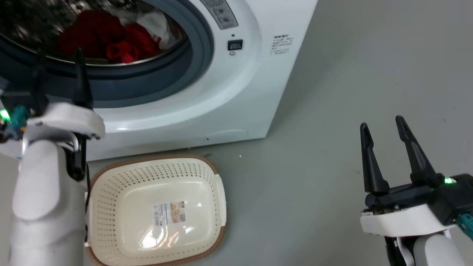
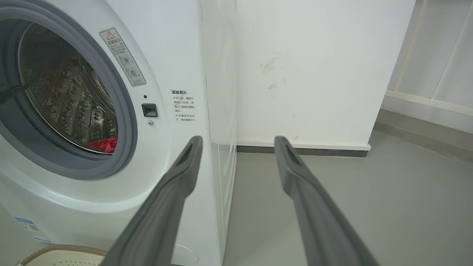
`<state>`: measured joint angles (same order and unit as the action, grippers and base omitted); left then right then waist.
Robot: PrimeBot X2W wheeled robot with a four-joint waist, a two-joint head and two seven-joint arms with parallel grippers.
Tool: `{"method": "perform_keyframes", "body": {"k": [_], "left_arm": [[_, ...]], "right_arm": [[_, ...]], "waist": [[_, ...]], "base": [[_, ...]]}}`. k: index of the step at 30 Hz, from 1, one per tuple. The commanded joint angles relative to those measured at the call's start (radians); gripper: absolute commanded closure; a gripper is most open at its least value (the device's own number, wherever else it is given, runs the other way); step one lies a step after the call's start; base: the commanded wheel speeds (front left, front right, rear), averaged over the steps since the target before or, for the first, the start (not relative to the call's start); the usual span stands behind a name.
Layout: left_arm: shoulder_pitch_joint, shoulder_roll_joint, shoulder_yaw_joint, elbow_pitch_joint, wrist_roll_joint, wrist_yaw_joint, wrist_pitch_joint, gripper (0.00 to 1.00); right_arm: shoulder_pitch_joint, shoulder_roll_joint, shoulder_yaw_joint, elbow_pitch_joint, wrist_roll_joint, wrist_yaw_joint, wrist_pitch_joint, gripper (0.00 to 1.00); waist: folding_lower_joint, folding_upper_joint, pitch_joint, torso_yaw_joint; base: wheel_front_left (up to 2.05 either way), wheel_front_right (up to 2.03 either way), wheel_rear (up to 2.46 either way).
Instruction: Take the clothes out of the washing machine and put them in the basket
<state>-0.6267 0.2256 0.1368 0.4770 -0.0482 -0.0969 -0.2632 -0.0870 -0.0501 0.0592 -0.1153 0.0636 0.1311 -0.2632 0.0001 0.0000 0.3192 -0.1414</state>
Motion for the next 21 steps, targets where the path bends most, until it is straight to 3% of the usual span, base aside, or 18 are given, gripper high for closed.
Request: {"method": "perform_keyframes", "body": {"k": [1, 12, 21], "left_arm": [[-0.029, 0.007, -0.002, 0.019, 0.000, -0.002, -0.002, 0.00], [-0.375, 0.115, -0.041, 0.272, 0.020, -0.014, 0.016, 0.00], [-0.638, 0.219, -0.141, 0.422, 0.060, -0.030, 0.254, 0.00]], "right_arm": [[-0.020, 0.000, 0.003, -0.006, 0.007, -0.001, -0.002, 0.00], [-0.112, 0.000, 0.007, -0.040, 0.052, -0.001, -0.002, 0.00], [-0.161, 0.000, -0.001, -0.069, 0.088, -0.001, -0.002, 0.00]], "waist": [[-0.0001, 0.0000, 0.059, -0.038], [-0.0001, 0.0000, 0.244, -0.110], [-0.0001, 0.0000, 0.365, -0.138]], "base": [[0.00, 0.00, 0.00], [0.00, 0.00, 0.00], [0.00, 0.00, 0.00]]}}
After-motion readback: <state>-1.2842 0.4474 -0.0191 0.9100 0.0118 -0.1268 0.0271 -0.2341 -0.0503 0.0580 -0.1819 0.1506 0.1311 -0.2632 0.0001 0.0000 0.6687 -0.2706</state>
